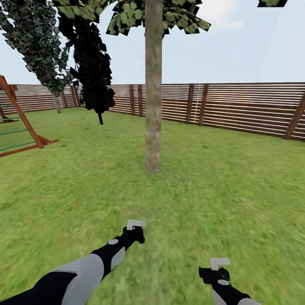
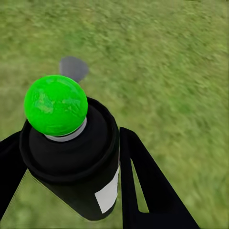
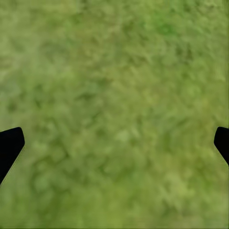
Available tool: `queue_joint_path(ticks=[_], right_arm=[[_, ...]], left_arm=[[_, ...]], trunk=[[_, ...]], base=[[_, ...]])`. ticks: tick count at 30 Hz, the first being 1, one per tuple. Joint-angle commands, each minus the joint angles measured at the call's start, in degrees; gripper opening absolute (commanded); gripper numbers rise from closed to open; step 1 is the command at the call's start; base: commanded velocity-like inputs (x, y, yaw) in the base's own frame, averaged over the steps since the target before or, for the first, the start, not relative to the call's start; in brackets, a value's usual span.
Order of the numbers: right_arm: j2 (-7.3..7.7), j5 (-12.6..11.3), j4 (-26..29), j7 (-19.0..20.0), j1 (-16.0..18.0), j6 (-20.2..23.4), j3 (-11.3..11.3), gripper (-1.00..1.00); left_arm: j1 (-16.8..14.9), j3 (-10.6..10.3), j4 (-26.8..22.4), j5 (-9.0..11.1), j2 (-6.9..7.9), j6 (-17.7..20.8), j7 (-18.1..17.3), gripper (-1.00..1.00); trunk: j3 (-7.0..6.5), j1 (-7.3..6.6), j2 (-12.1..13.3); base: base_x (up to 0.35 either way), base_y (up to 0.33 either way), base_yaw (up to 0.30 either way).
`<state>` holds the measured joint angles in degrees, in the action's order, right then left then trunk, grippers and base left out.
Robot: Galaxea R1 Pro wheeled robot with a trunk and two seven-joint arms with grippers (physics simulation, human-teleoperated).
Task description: In the garden, pick up the pesticide atomizer on the floor and spray pesticide onto both trees until each tree trunk is fully covered.
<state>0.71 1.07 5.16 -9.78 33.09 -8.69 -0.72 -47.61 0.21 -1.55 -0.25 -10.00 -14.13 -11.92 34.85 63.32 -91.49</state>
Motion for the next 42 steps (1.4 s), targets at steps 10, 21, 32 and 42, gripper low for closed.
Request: queue_joint_path(ticks=[10,21,32,42], right_arm=[[0.0,0.16,-0.06,-0.16,0.04,-0.17,-0.07,1.0],[-0.91,0.24,-1.01,-0.15,0.04,-0.18,-0.07,1.0],[-1.59,-0.01,-1.11,-0.15,0.04,-0.28,-0.07,1.0],[-1.67,0.03,-1.11,-0.15,0.04,-0.28,-0.07,1.0]], left_arm=[[-0.05,0.11,0.06,-0.01,0.0,-0.19,-0.12,-1.0],[-0.05,0.05,0.06,-0.01,0.0,-0.19,-0.12,-1.0],[-0.05,0.05,0.06,-0.01,0.0,-0.19,-0.12,-1.0],[-0.04,0.06,0.06,-0.01,0.0,-0.19,-0.06,-1.0]], trunk=[[0.06,0.03,-0.02],[0.06,0.03,-0.02],[0.06,0.03,-0.02],[0.12,0.03,-0.02]], base=[[0.35,0.0,0.0],[0.35,0.0,0.0],[0.35,0.0,-0.002],[0.35,0.0,-0.102]])
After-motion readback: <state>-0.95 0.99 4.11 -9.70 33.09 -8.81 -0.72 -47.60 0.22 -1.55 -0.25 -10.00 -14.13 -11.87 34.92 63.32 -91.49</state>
